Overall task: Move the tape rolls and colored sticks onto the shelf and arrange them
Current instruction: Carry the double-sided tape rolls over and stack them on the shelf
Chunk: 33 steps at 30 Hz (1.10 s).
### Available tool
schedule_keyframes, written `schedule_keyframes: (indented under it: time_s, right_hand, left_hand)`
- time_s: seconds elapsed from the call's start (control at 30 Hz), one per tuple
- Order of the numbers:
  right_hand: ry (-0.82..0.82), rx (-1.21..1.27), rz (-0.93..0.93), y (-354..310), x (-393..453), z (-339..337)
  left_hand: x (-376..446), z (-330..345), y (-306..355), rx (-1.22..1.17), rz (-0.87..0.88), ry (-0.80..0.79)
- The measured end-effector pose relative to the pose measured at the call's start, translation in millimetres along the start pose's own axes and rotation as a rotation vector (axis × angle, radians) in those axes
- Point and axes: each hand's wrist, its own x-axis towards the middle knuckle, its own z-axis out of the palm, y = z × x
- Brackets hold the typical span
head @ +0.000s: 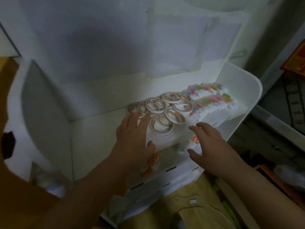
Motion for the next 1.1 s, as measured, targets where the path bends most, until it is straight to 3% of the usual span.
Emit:
schedule_keyframes:
  time_s: [0.27, 0.47, 0.63, 1.1]
  right_hand:
    - [-0.037, 0.179, -0.176, 28.3, 104.4, 3.8]
    - [-0.316, -0.112, -0.548, 51.9, 168.1, 5.1]
    - [-0.403, -0.236, -0.733, 58.0, 189.2, 3.0]
    - [-0.313, -0.166, -0.874, 69.0, 234.2, 13.4]
  left_hand:
    - [32.2, 7.5, 13.4, 0.078, -0.181, 0.036]
    - [47.7, 18.6, 32.6, 0.063, -0.248, 0.102]
    - [50.5, 26.8, 44.7, 0.057, -0.279, 0.171]
    - [50.2, 32.2, 55.0, 0.115, -0.366, 0.127]
